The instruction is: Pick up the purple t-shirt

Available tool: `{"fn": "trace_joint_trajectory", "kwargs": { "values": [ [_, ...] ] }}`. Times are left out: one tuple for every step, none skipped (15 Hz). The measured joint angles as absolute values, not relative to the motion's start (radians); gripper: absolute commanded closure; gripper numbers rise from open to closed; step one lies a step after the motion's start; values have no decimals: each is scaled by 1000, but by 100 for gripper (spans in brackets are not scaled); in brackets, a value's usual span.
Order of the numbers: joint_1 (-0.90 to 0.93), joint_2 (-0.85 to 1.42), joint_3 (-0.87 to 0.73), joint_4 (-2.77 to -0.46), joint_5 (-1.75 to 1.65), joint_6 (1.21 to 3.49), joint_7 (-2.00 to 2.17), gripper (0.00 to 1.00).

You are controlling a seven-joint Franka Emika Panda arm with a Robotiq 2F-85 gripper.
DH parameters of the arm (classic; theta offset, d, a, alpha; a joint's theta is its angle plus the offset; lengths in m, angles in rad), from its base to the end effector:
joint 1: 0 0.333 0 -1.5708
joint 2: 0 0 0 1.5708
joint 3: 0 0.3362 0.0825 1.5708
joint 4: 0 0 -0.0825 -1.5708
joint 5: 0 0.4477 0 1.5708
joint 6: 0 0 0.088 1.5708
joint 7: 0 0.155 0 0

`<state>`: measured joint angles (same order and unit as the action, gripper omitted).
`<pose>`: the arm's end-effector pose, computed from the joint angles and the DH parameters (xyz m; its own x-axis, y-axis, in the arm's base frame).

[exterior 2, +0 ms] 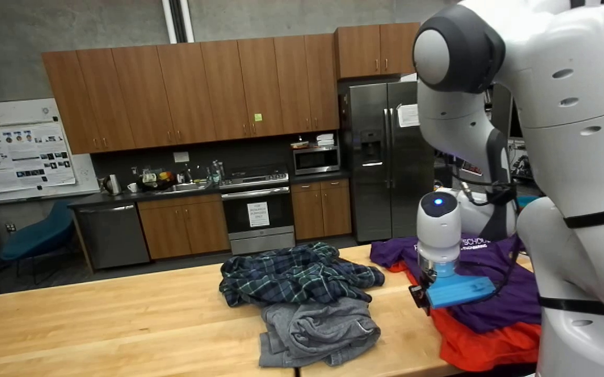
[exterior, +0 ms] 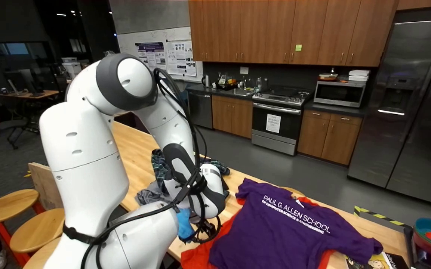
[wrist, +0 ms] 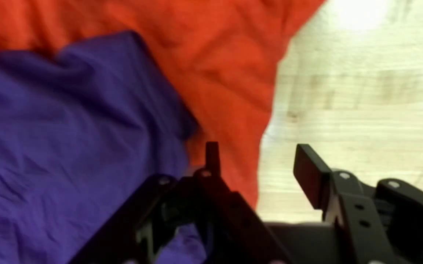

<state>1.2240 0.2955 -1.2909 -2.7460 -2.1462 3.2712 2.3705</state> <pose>0.3151 0.0059 0.0907 0.9436 -0.2021 0.2622 -0.2403 -0.9629 0.1228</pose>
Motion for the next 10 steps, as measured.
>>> {"fn": "trace_joint_trajectory", "kwargs": {
  "values": [
    [1241,270,-1374,-2772,-2198,3270,2369,7],
    [1256,254,-1454,-2785,-2256,3272,2370,1],
    [1273,245,-1534,-2786,-2315,3282,2371,0],
    [1290,240,-1616,-2784,-2369,3296,2371,0],
    [1308,236,-1694,-2781,-2415,3316,2370,0],
    [1330,236,-1770,-2774,-2454,3343,2368,0],
    [1353,236,-1839,-2767,-2484,3371,2365,0],
    [1378,236,-1900,-2761,-2507,3400,2361,0],
    [1404,237,-1953,-2758,-2521,3427,2353,0],
    [1431,240,-1998,-2756,-2529,3453,2342,0]
  ]
}}
